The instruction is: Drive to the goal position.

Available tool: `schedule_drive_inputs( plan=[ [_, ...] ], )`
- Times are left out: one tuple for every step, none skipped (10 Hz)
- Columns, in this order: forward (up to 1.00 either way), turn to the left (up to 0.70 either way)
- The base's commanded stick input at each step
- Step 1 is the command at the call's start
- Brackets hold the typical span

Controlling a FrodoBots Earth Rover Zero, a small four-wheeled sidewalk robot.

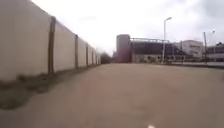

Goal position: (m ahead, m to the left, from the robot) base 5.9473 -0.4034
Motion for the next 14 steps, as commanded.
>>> schedule_drive_inputs(
  plan=[
    [1.0,0.0],
    [1.0,0.0],
    [1.0,0.0],
    [1.0,0.0],
    [1.0,0.0],
    [1.0,0.0],
    [1.0,0.0],
    [1.0,-0.1],
    [1.0,-0.27],
    [1.0,-0.27],
    [1.0,-0.12],
    [1.0,0.0],
    [1.0,0.0],
    [1.0,0.0]
  ],
)
